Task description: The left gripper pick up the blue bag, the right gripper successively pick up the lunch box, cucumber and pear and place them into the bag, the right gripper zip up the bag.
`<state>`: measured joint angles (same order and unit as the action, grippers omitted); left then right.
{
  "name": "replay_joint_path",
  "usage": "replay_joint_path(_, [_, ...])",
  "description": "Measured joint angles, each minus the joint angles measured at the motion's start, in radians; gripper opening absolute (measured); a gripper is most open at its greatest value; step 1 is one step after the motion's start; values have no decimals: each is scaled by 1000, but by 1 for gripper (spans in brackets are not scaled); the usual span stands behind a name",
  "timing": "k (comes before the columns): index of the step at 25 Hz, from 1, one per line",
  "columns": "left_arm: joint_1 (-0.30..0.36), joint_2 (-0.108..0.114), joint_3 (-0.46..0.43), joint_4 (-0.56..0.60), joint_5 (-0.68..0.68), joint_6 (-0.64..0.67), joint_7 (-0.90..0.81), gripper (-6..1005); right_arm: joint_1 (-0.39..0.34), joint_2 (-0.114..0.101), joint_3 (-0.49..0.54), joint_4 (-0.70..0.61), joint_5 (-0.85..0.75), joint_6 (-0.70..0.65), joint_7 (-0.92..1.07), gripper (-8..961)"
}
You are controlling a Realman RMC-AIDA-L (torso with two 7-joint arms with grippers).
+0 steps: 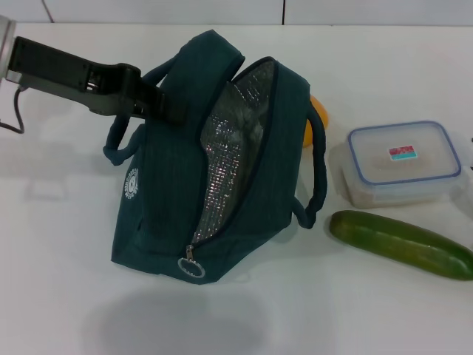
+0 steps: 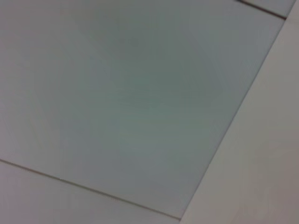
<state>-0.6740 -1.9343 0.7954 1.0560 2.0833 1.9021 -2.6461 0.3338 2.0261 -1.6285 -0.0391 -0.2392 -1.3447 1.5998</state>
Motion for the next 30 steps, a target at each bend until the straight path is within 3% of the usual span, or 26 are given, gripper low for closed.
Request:
replay_joint_path(13, [-4,0,4,2,0,1,4,44,33,2,-44,-76,-7,87,14,781])
replay_joint_path(30, [-4,0,4,2,0,2,14,45,78,2,-47,-79,-6,134,14,736])
